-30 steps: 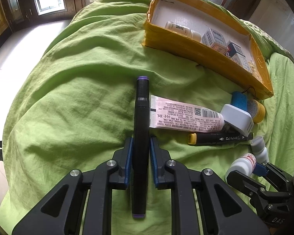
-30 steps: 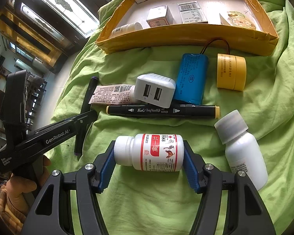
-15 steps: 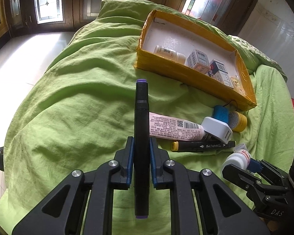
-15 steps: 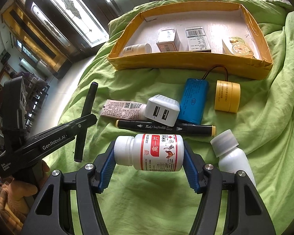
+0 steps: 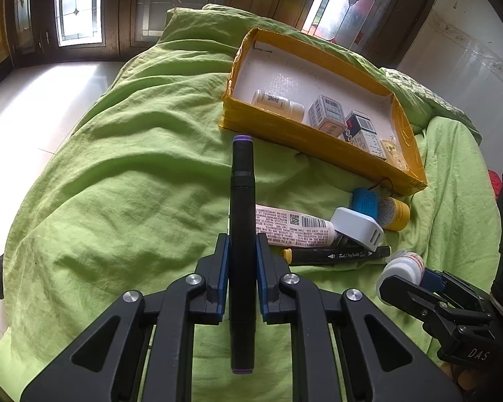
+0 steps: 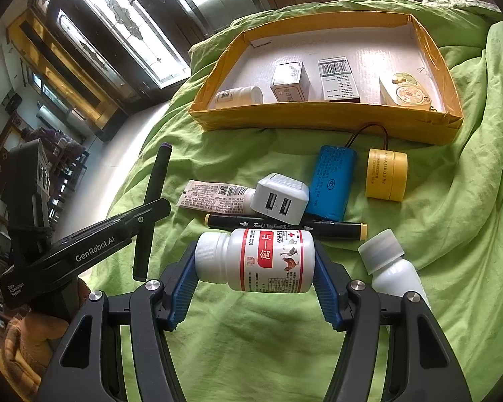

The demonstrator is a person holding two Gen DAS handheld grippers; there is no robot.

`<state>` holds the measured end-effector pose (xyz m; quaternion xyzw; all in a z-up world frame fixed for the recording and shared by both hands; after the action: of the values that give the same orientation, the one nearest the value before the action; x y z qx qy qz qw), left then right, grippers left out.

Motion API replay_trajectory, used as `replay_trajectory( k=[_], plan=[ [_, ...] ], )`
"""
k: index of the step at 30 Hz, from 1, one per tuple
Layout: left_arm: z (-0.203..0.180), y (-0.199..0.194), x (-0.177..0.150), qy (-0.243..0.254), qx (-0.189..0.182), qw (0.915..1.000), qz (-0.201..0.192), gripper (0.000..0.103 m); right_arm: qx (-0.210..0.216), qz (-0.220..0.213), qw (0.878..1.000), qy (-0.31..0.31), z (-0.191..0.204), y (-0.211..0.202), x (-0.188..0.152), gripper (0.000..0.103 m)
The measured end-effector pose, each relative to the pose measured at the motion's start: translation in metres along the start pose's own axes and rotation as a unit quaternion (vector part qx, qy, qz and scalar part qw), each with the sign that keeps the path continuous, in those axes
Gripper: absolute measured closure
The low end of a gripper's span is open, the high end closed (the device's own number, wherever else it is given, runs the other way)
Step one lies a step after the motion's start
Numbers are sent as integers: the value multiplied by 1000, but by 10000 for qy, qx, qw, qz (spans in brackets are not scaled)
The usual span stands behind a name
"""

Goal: Organize rigid objects
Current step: 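Lift the red-labelled bottle and black marker above the duvet toward the tray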

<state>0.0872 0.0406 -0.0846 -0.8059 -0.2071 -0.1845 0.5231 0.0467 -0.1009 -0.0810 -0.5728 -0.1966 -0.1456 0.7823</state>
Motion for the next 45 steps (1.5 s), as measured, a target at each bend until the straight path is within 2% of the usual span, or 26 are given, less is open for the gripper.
replay_trajectory(
  k=[24,30,37,45],
  plan=[
    [-4,-5,4,-39,-191,9997,-122,91,12,-211,9997,125,-8,-11,11,45],
    [-5,-2,4,-32,-225,9997,-60,91,-78,-495,9982,321,-26,-29,27,45],
    [-11,1,3,64,-280,9996,-23,91,-161,-751,9929,906,-66,-49,50,45],
    [-11,0,3,65,-304,9995,-24,91,-147,-764,9907,1117,-76,-52,59,45]
  ],
)
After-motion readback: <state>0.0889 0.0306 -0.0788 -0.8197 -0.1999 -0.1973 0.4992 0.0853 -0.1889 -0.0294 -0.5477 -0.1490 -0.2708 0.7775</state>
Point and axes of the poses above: each gripper's, at about its wrist camera, not at the fingertips, and y roughly the way its jaws point, z to its left, x to its top, the point moved 9 cm from there along y, roughly the way its jaws point, and after that the axes turned 10 degrees about -x, right-handed, at the moved point
